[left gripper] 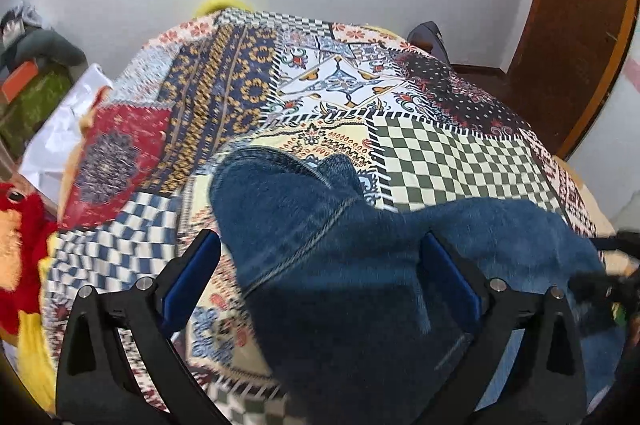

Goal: Fold large clothes
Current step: 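Grasp the folded denim jacket with both grippers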

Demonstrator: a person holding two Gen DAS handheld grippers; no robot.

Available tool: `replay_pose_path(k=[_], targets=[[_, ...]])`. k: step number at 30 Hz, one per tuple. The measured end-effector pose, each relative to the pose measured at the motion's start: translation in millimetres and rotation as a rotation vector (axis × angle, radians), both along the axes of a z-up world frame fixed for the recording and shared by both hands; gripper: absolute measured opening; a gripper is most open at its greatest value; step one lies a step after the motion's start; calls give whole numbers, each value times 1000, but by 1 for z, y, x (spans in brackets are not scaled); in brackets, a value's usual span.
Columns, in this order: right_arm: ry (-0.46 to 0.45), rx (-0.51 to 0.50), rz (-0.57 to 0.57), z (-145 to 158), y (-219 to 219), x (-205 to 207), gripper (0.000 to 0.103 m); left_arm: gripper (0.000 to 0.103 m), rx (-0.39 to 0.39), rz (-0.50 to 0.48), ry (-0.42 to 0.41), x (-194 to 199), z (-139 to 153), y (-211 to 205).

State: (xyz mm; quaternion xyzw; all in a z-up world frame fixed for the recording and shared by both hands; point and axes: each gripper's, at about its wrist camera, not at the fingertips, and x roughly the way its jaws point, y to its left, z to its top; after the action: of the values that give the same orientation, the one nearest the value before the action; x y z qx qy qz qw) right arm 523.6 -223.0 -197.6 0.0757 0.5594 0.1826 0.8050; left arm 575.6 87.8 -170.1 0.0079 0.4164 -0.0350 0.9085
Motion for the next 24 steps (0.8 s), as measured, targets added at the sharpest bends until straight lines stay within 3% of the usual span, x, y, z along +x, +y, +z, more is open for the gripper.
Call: replay_pose_path(k=[3,8,13,16,20,24], targets=[[-52,-53,10,18,0,-10,103,102,35,-7,-14,-21,11,2],[-111,-63,47,46,0,-31,103,102,18,-34,-28,-57,31,5],[-114,-12,90,56,2,-48,103,102,-96,-59,7,-91,33,16],[-22,41,108,35,1,-52,103,102,-111,-42,11,-107,21,23],[108,69,95,-6,-3,-47,103,102,-232,-51,134,-113,-12,28],[254,230,94,-36,-13,-35,103,102,-348,-32,223,-110,-37,28]])
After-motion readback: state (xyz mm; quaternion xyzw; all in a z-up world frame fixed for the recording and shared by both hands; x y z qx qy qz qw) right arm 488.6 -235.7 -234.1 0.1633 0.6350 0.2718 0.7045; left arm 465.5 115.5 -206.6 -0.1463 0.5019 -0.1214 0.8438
